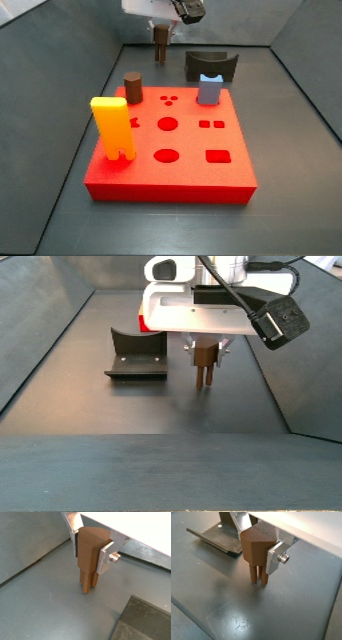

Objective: Pick up the 3 prong object. Move up. Move to above the board. Insert the 3 prong object.
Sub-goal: Pick up the 3 prong object, then move up.

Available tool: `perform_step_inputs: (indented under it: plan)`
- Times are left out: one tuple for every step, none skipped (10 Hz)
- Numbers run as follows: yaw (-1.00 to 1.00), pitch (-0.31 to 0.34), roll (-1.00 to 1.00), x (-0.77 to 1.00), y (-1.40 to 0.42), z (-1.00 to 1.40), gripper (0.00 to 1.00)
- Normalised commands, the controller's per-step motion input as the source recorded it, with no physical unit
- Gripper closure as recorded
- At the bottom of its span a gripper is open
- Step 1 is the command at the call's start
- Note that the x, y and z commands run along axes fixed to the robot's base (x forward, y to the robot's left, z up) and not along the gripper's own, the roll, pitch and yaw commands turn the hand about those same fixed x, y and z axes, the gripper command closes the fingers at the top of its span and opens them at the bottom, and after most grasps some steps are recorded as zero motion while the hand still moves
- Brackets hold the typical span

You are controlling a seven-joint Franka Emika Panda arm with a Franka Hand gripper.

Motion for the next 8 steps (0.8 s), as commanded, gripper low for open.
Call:
perform_step_inputs:
  plan:
    - [0.00,0.000,0.00,0.00,0.00,0.00,1.00]
    - [0.00,0.000,0.00,0.00,0.00,0.00,1.00]
    - [0.00,0.000,0.00,0.00,0.00,0.00,1.00]
    - [0.00,0.000,0.00,0.00,0.00,0.00,1.00]
    - [0.00,0.000,0.00,0.00,0.00,0.83,1.00]
    - [0.01,0.042,0.01,-0.03,0.08,0.74,1.00]
    - [0.00,0.060,0.02,-0.03,0.08,0.65,1.00]
    - [-0.02,0.073,0.03,-0.01,0.04,0.41,1.00]
